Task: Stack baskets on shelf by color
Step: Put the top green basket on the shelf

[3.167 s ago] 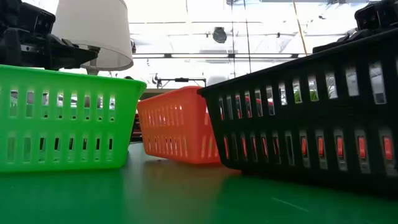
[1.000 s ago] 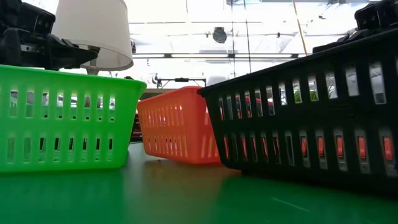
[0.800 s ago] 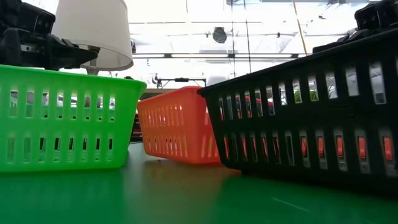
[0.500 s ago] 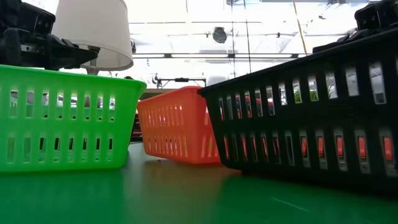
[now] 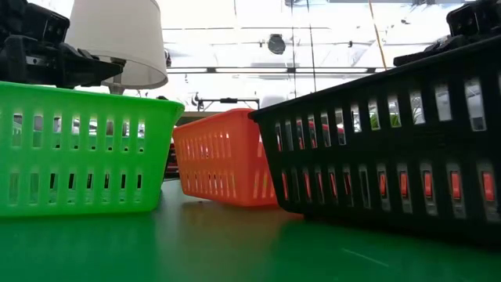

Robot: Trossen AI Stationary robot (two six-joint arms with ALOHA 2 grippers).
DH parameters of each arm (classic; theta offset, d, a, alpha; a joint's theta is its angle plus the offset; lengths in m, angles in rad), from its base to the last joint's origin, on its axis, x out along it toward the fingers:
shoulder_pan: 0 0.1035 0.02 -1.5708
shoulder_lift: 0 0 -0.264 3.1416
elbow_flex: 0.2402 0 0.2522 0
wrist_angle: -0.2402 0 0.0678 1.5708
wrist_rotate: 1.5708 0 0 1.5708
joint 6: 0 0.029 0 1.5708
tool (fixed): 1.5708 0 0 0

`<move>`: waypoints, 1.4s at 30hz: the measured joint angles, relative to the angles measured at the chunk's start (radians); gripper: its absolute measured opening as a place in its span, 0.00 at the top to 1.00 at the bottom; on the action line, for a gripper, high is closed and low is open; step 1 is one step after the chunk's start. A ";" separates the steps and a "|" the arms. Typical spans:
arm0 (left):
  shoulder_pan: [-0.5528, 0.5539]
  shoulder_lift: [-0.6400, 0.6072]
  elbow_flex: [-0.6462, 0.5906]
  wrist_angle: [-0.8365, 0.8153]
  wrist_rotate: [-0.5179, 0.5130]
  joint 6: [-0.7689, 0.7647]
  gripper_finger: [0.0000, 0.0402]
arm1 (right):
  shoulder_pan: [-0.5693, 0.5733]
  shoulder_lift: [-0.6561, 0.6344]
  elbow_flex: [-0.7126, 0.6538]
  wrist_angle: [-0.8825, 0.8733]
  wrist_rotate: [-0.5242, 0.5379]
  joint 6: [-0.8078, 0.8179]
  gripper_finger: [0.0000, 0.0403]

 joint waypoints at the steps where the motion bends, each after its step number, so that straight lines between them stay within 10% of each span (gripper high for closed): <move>1: 0.000 0.000 0.000 0.000 0.000 0.000 0.95 | 0.000 0.000 0.000 0.002 0.000 0.010 1.00; 19: 0.000 0.000 0.000 0.000 0.000 0.000 0.95 | 0.000 0.051 0.074 -0.015 0.000 0.111 1.00; 42: 0.000 0.000 0.000 0.000 0.000 0.003 0.95 | 0.000 0.785 1.024 -0.483 0.079 0.236 1.00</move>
